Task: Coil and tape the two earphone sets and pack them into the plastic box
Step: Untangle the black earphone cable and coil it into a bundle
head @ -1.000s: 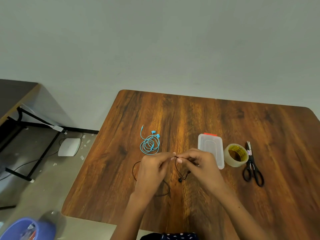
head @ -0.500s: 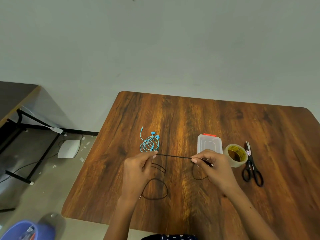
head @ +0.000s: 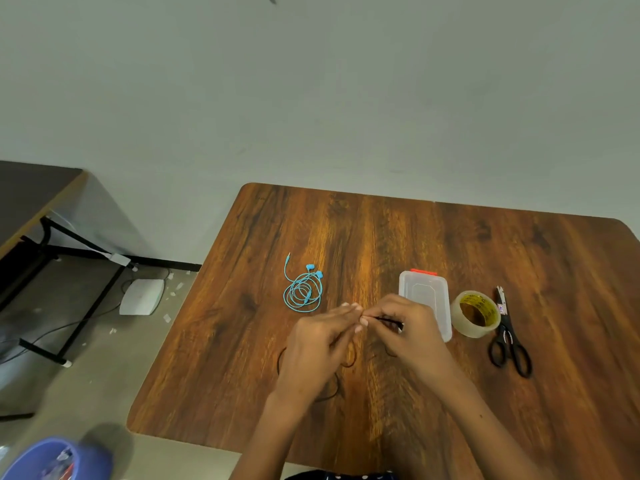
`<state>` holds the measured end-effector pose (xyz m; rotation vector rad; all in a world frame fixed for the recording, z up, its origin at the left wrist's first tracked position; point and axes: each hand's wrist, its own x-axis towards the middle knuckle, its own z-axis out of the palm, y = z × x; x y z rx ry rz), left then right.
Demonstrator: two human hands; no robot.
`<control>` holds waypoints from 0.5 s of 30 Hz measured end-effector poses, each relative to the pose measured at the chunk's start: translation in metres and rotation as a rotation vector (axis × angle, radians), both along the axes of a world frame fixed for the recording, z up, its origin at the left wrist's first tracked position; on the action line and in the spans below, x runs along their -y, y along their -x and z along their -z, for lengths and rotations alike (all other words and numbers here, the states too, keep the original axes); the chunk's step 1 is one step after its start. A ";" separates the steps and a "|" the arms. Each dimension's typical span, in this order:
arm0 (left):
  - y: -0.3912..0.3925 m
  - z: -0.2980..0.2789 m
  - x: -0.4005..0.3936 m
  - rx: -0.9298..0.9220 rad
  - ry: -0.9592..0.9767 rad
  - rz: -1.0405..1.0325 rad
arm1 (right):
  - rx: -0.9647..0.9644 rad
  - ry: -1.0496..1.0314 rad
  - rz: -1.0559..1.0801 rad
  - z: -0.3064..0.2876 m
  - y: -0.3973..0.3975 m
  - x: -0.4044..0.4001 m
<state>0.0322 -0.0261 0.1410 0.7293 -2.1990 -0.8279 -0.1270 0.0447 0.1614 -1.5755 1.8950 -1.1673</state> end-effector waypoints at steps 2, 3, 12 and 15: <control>0.002 0.001 -0.001 -0.019 0.001 0.002 | 0.048 -0.003 -0.003 -0.001 -0.002 0.001; 0.003 0.001 0.000 -0.025 0.002 0.003 | 0.085 -0.008 0.002 0.000 -0.003 0.001; -0.008 0.008 0.012 -0.052 0.041 -0.110 | 0.284 -0.098 0.078 0.010 0.009 -0.008; -0.012 0.010 0.014 -0.035 0.055 -0.132 | 0.316 -0.101 0.081 0.010 0.012 -0.012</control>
